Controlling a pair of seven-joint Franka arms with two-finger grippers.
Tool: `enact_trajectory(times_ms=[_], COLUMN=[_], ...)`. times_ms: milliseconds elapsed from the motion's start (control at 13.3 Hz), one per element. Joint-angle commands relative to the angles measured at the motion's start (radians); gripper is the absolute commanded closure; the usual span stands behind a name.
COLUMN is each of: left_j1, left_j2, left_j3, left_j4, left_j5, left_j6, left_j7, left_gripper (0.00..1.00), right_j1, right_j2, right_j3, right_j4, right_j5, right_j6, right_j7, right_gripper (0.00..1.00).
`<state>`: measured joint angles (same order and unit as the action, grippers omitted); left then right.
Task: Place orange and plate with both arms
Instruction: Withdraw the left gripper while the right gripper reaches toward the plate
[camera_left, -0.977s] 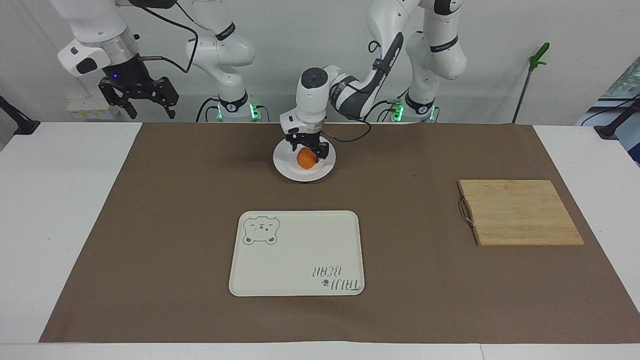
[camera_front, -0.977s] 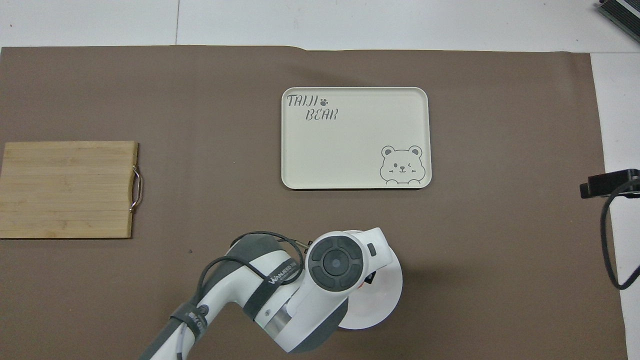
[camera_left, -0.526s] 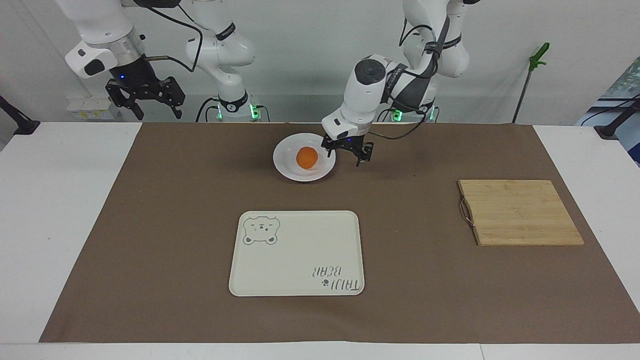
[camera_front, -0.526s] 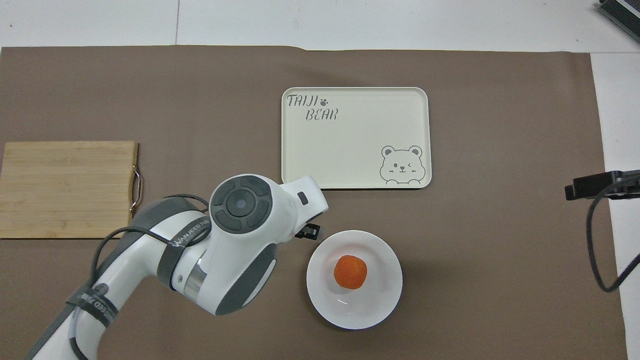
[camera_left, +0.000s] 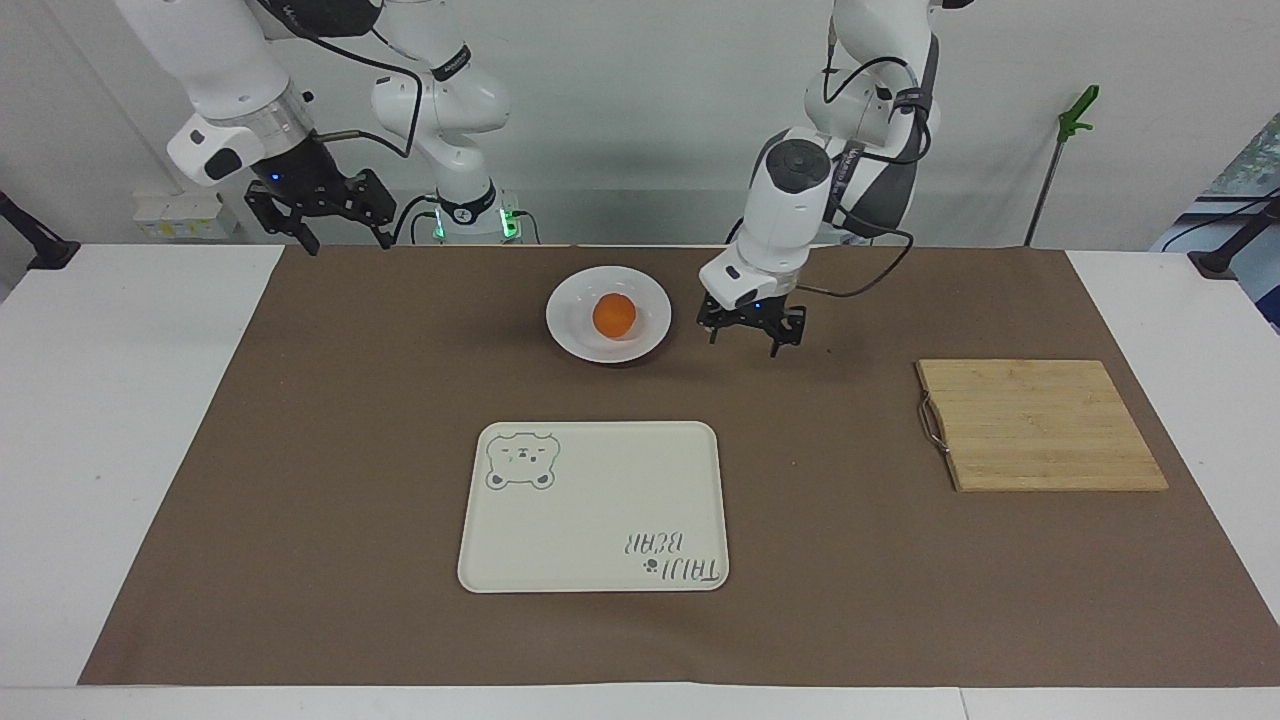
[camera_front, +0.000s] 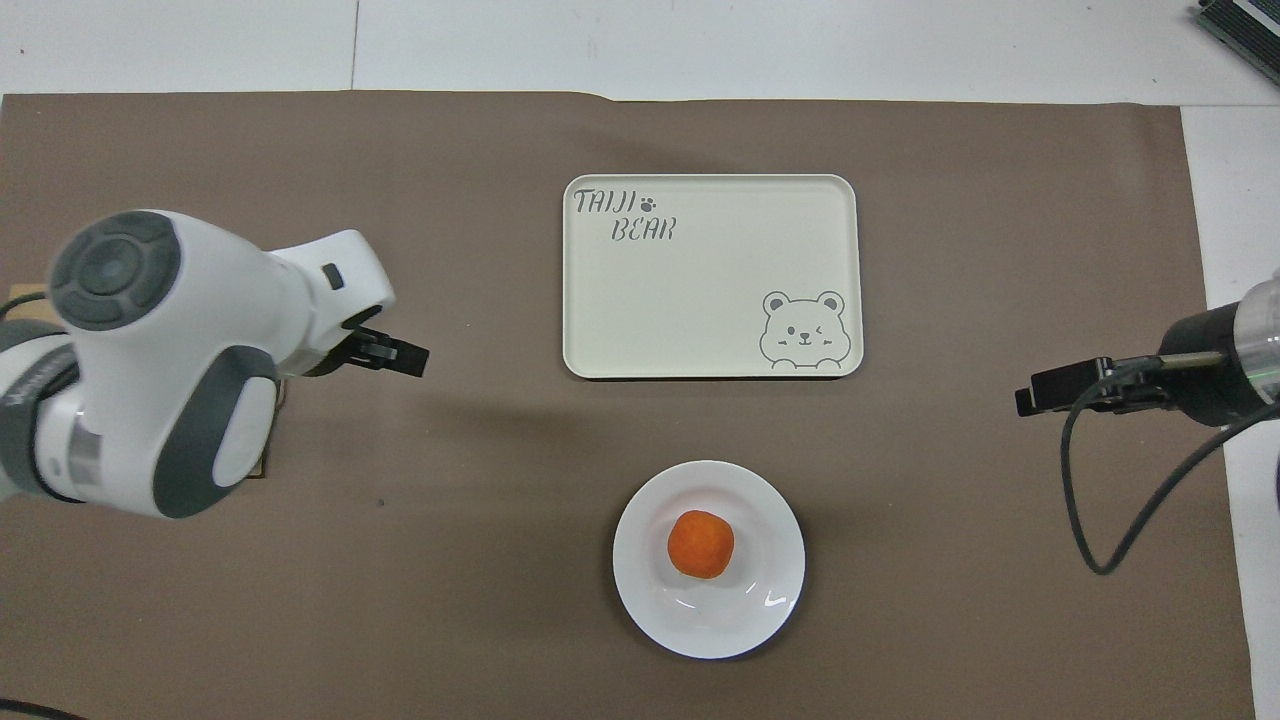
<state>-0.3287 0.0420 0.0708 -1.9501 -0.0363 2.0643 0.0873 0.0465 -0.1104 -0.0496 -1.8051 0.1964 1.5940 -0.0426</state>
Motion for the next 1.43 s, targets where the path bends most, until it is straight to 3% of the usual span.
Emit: enact_trajectory(times_ms=[0, 225, 827, 1353], left_j1=[0.089, 0.164, 0.201, 0.201], left_j2=[-0.022, -0.022, -0.022, -0.047], left_j3=[-0.016, -0.016, -0.005, 0.001], left_j4=[0.052, 0.132, 0.361, 0.411], left_j5=[0.013, 0.012, 0.016, 0.076], left_j6=[-0.074, -0.151, -0.357, -0.445], left_j7=[0.083, 0.189, 0.201, 0.203], left_gripper=[0.00, 0.00, 0.00, 0.00], right_j1=[-0.007, -0.007, 0.055, 0.013], right_j2=[-0.026, -0.040, -0.078, -0.095], right_j3=[0.022, 0.036, 0.034, 0.033], right_j4=[-0.080, -0.180, -0.491, -0.727], right_j5=[0.061, 0.132, 0.354, 0.586], right_j6=[0.035, 0.112, 0.302, 0.391], right_j7=[0.000, -0.026, -0.207, -0.511], right_gripper=[0.00, 0.00, 0.00, 0.00])
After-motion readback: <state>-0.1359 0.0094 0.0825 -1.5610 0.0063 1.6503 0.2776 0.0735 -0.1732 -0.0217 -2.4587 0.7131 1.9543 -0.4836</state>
